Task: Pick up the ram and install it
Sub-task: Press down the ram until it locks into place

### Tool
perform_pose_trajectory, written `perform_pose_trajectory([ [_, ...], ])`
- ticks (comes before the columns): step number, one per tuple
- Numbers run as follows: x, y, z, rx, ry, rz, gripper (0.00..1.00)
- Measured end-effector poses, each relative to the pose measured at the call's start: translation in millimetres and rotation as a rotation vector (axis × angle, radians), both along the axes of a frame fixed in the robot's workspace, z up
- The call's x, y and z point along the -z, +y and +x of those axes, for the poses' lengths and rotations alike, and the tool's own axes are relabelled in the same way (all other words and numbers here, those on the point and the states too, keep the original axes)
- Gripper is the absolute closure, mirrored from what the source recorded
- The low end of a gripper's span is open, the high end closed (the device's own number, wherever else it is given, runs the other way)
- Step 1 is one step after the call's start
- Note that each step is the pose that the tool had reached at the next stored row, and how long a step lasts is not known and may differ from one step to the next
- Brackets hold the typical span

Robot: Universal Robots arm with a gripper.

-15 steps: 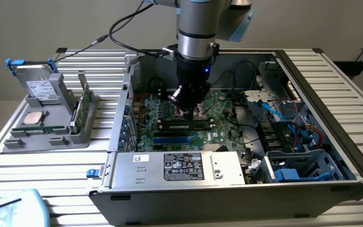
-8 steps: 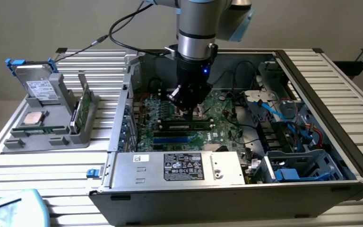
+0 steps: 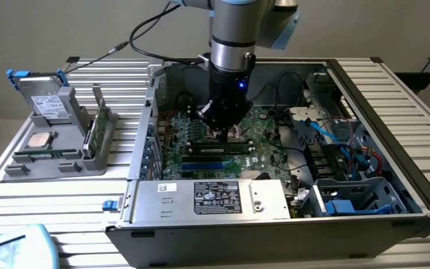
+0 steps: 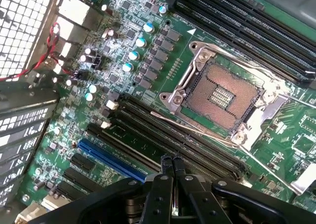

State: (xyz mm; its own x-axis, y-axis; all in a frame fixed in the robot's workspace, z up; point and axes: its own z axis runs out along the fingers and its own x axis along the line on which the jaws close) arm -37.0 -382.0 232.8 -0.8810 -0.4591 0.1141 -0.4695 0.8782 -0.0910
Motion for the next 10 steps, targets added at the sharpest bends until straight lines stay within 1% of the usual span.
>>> perform_pose_trajectory([
  [10,1.6,0.0,0.0,0.13,-0.0088,0.0001,0.9],
])
